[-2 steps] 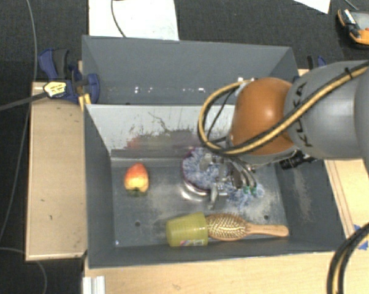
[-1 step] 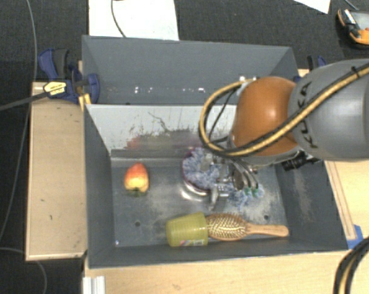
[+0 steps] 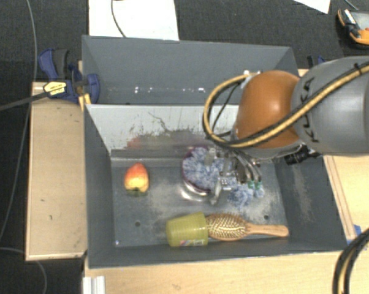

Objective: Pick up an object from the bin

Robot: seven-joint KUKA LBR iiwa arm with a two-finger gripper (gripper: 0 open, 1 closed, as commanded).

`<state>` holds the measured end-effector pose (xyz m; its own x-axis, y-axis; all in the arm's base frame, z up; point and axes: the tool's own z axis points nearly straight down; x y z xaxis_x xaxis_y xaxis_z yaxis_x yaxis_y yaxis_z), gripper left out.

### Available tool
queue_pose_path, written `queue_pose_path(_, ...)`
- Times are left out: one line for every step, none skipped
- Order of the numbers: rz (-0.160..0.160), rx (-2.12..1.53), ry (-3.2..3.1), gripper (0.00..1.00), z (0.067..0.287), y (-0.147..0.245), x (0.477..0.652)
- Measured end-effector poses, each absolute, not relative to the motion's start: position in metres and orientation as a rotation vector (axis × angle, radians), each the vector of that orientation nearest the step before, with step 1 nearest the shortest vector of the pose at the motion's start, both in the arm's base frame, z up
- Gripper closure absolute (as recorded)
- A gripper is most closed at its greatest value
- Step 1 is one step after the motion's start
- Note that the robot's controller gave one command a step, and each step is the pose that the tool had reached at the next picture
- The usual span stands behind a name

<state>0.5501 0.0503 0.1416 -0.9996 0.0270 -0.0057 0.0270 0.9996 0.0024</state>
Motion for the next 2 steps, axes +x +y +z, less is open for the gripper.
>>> queue_pose_path(0.007, 0.114, 3.133, 0.00, 0.118, 0.037, 0.535)
queue_pose_path(0.014, 0.278, 3.104, 0.00, 0.087, 0.038, 0.536)
